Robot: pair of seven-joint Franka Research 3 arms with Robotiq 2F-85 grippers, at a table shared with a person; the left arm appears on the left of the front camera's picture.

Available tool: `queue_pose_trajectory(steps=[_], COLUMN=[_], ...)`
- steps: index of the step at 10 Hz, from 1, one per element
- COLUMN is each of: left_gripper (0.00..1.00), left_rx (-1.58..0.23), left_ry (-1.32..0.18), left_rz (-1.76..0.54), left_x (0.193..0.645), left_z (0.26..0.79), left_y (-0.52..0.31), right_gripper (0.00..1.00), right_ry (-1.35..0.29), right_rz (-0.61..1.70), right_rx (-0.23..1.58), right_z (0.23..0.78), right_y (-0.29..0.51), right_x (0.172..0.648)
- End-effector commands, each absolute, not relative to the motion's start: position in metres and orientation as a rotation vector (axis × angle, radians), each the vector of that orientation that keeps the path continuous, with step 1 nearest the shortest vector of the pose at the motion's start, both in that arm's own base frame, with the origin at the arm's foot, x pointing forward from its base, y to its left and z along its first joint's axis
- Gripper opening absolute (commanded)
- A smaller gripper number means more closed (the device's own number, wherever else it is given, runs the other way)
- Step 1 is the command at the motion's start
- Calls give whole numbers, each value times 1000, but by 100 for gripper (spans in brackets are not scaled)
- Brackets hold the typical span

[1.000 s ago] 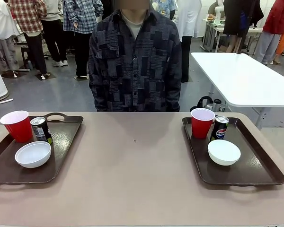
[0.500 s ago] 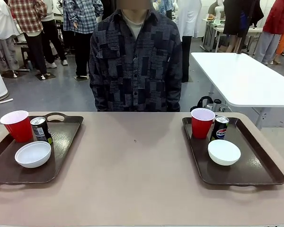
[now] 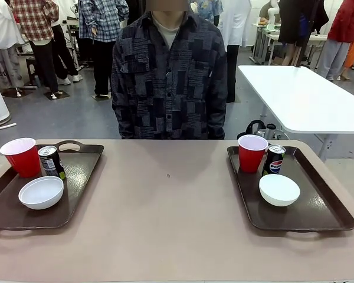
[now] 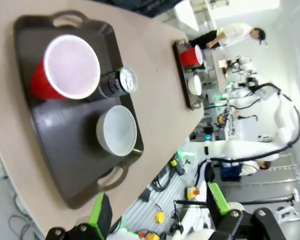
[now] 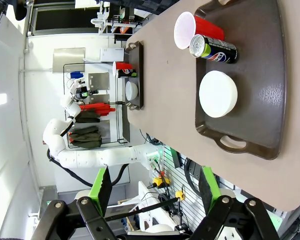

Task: Prepare tableware on both trays.
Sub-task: Pick up a Picnic Bowl from the table and place it on a Handle tray.

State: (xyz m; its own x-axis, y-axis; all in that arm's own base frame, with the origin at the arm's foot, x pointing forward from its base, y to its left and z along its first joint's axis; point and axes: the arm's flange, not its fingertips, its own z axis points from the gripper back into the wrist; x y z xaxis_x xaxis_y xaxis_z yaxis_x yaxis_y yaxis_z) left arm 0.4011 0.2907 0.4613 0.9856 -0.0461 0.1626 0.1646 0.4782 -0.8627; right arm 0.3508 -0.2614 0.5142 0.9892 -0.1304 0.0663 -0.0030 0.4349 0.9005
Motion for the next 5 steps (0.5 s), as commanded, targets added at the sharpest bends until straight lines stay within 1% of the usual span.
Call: queue_pose_trajectory(steps=[1,3,4,5], left_gripper=[100,100,100,100], left_rx=[-1063,-1027,-1061,-1061], left_ry=[-107,-63,-111,-111], left_rz=[-124,-114,-129,-129], left_x=[385,386,390,390], left_z=[468,469,465,465], left_y=[285,298,292,292], right_gripper=[91,91,91,91], right_ry=[-131,-131,-131,-131], right_rz=[-88,-88,-88,-88], right_rx=[1114,1114,1114,1114], right_z=[515,515,515,515], right_y=[-261,-261,-261,-261], right_x=[349,349,349,349])
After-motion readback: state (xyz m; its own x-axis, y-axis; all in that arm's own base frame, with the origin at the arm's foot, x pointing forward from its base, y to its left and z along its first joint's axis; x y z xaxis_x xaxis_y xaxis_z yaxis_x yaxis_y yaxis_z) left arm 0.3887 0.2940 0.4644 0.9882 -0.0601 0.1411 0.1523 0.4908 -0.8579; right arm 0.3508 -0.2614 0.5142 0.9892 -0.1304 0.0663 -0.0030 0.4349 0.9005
